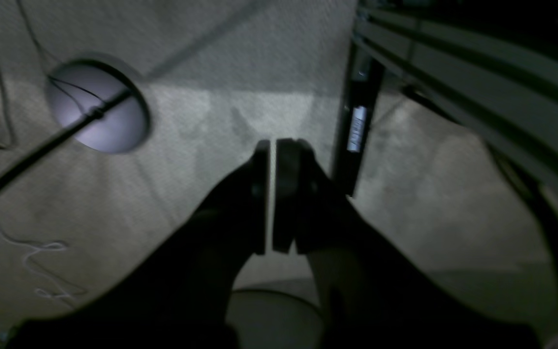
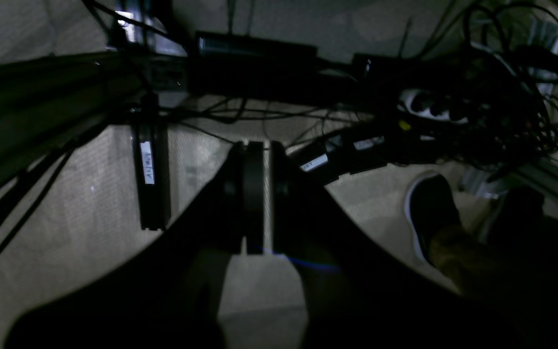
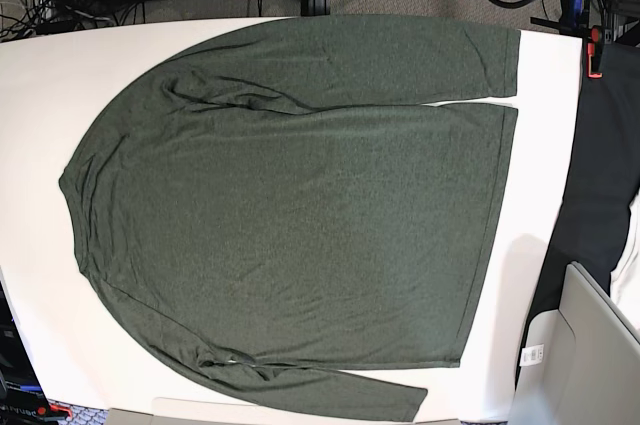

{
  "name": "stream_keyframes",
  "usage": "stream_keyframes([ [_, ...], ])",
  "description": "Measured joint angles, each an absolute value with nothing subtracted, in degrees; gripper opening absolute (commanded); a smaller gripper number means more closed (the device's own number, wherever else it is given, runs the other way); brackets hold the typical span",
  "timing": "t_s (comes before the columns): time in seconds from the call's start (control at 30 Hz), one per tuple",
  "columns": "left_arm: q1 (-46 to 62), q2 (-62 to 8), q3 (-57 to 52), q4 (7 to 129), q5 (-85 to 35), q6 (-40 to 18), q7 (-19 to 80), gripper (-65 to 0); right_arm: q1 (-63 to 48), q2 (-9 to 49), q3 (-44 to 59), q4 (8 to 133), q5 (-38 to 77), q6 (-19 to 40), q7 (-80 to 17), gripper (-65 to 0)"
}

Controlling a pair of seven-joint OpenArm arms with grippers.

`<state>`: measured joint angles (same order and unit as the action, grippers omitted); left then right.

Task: Fold the T-shirt properly
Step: 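Move both grippers down toward the shirt's shoulder corners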

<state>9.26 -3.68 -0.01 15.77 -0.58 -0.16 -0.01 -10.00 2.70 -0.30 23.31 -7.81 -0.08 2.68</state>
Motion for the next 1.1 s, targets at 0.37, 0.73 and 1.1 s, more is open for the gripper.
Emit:
stream_keyframes([
  [0.37, 21.9, -5.1, 0.0, 33.0, -0.6, -0.3, 0.3, -65.0, -23.6, 8.4, -0.3, 41.5, -7.9, -0.1, 2.5, -65.0],
  [0.73, 33.7, -4.6, -4.9, 53.6, -0.6, -0.4, 0.9, -65.0, -35.6, 12.7, -0.4, 62.7, -8.0, -0.1, 2.2, -65.0],
  [1.1, 43.6, -4.5, -9.1, 74.4, -0.7, -0.4, 1.3, -65.0, -45.5, 15.7, 0.1, 80.7, -8.0, -0.5, 2.2, -65.0],
])
